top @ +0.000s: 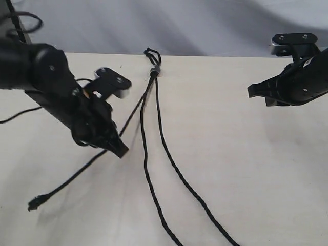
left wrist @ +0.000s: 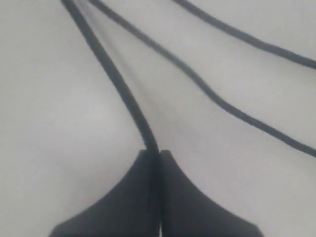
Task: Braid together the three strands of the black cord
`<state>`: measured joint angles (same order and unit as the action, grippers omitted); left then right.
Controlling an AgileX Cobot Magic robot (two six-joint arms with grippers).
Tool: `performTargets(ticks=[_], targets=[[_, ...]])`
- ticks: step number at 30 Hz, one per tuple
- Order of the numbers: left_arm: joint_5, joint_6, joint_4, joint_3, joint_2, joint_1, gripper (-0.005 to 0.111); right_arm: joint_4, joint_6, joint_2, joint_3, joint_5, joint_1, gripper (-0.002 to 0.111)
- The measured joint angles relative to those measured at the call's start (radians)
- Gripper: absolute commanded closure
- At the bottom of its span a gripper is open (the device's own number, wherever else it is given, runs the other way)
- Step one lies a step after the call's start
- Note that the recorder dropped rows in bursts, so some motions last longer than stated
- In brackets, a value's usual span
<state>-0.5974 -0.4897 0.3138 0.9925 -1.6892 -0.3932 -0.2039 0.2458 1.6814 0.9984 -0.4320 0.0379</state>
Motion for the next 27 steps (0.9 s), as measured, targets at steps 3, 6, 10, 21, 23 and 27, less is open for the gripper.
performTargets(ticks=[3, 6, 10, 21, 23, 27], targets=[[-0.026, 0.007, -0.014, 0.0, 0.065, 0.141, 0.107, -0.01, 0.0, 0.0, 0.0, 0.0, 0.0, 0.108], [-0.024, 0.007, -0.016, -0.001, 0.051, 0.273, 0.107, -0.012, 0.0, 0.0, 0.0, 0.0, 0.0, 0.108], [0.053, 0.007, -0.016, -0.03, -0.035, 0.327, 0.102, -0.014, 0.0, 0.0, 0.0, 0.0, 0.0, 0.108], [0.093, 0.018, -0.014, -0.036, -0.124, 0.333, 0.042, -0.02, 0.001, 0.0, 0.011, -0.018, -0.095, 0.108], [0.09, 0.028, -0.009, -0.034, -0.102, 0.333, 0.042, -0.039, 0.001, 0.0, 0.038, -0.087, -0.125, 0.108], [0.08, 0.034, -0.008, -0.012, -0.015, 0.333, 0.046, -0.069, 0.001, 0.0, 0.092, -0.185, -0.254, 0.108]])
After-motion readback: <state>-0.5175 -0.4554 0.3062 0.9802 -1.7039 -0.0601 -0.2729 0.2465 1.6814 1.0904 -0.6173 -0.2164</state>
